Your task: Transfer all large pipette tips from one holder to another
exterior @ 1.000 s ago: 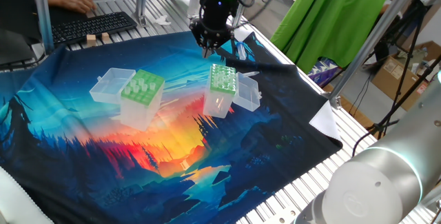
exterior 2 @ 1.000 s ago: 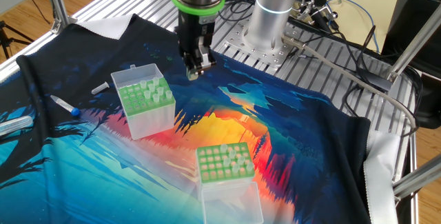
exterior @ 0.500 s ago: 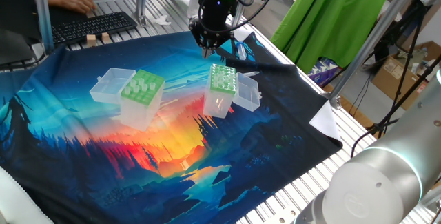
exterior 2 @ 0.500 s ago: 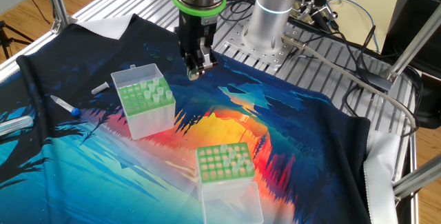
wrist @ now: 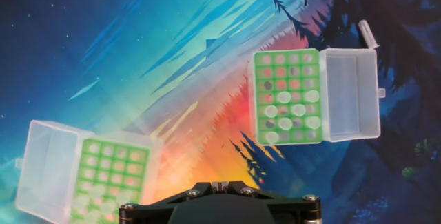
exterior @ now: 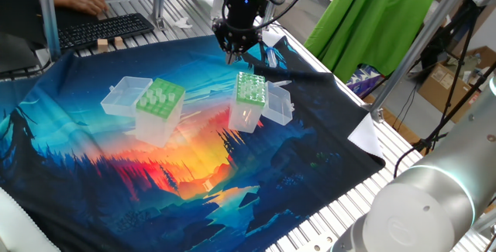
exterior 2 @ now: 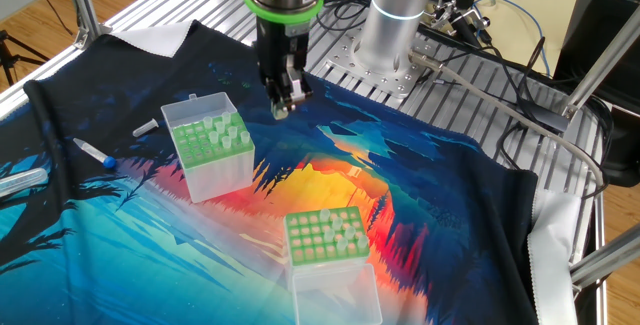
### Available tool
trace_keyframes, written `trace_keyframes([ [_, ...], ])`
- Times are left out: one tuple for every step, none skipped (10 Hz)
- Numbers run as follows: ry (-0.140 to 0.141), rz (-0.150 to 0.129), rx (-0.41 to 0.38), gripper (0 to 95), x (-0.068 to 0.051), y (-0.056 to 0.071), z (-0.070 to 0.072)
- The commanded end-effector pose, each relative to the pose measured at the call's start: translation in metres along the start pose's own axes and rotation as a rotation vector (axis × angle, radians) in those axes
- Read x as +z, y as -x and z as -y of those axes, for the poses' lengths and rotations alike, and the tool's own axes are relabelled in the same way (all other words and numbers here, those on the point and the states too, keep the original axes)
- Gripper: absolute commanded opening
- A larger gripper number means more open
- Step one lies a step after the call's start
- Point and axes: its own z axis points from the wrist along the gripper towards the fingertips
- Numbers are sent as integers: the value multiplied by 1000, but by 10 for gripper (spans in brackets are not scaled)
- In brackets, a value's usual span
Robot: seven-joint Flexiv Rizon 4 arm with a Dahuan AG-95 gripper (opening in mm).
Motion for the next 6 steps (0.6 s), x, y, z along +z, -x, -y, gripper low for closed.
trace_keyframes([
  [-7, -12, 39, 190, 3, 2, -25],
  [-8, -11, 52, 190, 6, 1, -32],
  [-8, -11, 85, 190, 10, 0, -42],
  [-8, -11, 119, 190, 14, -2, -52],
  [-6, -12, 148, 190, 16, -3, -58],
  [-6, -13, 170, 190, 19, -5, -64],
])
